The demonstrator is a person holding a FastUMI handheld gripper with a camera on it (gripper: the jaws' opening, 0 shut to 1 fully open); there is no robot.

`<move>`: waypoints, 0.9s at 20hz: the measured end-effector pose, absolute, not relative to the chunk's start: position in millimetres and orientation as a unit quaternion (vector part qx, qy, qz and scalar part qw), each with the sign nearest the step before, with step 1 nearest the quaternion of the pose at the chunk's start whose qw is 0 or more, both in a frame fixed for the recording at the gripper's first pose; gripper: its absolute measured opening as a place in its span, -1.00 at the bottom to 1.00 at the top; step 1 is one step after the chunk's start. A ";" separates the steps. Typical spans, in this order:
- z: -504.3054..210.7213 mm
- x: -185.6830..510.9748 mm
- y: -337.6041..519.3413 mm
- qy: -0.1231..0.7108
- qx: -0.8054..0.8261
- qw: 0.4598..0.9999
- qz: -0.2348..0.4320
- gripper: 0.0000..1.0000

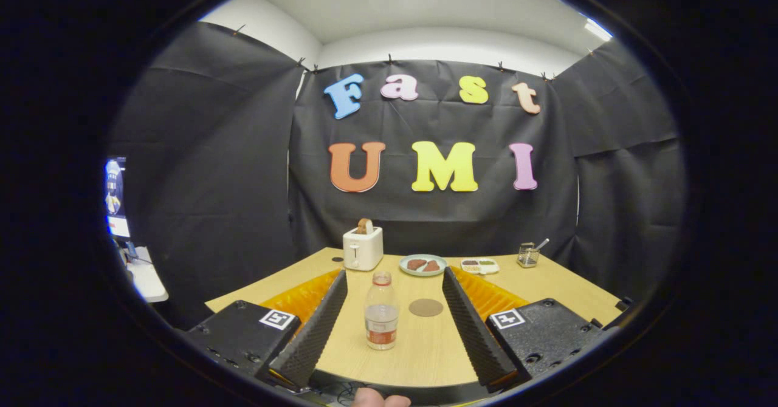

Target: Take the bottle from table, then pour the juice into the cup, finally place the bottle on the coaster

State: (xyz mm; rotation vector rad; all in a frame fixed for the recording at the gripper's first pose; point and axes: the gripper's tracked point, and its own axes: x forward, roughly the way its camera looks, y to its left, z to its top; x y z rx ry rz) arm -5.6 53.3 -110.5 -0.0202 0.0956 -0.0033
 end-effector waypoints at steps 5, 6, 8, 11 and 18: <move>-163.4 14.1 66.2 0.063 -0.020 0.998 -0.004 1.00; -174.3 18.5 66.7 0.066 -0.019 0.998 -0.008 1.00; -192.0 27.4 66.4 0.068 -0.009 0.997 -0.017 1.00; -212.1 42.3 73.8 0.066 0.000 0.998 -0.016 1.00; -264.1 69.7 81.9 0.092 -0.014 0.995 -0.021 1.00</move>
